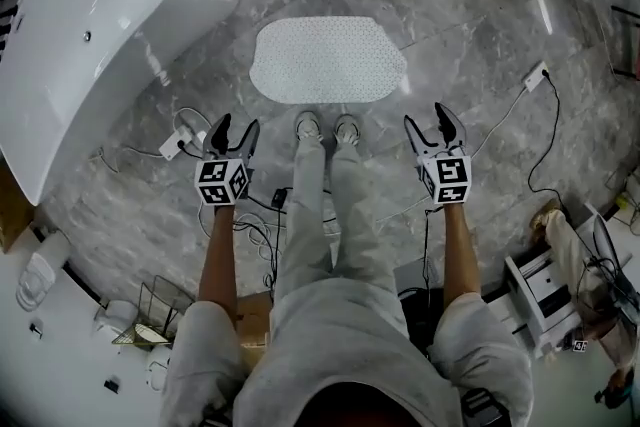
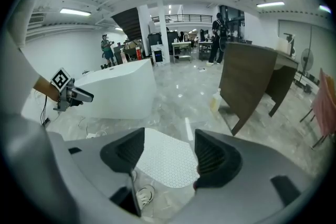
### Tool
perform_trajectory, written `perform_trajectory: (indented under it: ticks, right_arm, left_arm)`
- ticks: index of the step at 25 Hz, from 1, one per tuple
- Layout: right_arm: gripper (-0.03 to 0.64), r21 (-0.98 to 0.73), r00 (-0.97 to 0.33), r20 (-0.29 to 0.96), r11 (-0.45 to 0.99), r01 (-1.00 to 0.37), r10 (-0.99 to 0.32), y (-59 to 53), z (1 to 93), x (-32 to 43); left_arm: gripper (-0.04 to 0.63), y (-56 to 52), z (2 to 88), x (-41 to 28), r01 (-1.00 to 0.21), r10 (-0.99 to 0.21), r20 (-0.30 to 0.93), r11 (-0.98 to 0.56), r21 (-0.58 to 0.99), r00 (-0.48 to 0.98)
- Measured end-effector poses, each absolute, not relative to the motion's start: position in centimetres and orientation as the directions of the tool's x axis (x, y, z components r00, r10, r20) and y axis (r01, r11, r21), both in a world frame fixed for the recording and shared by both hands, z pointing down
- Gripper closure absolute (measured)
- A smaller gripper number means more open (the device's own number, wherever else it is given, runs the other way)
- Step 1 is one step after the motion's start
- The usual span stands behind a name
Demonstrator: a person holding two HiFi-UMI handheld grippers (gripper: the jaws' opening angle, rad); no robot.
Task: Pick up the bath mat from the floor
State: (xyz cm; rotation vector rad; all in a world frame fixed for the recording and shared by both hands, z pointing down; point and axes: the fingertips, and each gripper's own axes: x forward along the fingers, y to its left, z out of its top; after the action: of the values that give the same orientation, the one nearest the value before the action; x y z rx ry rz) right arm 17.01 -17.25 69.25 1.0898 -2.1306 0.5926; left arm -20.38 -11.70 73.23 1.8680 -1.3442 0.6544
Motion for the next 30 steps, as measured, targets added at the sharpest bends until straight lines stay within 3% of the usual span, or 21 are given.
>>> perform_trajectory:
  ticks: [12, 30]
  right_arm:
    - [0.331, -0.150, -0.437, 0.790, 0.556, -0.818, -0.430, -12.8, 81.1, 15.7]
    - [0.314, -0.122, -0.401, 0.815, 0.552, -0.825, -0.418, -12.0, 97.0, 17.2]
  left_arm:
    - [0.293, -10.6, 85.9, -22.4, -0.946, -0.530, 0.783, -0.183, 0.268, 0.325]
    - [0.245, -7.0, 102.8, -24.3, -0.954, -0.471, 0.829, -0.152, 0.259, 0.300]
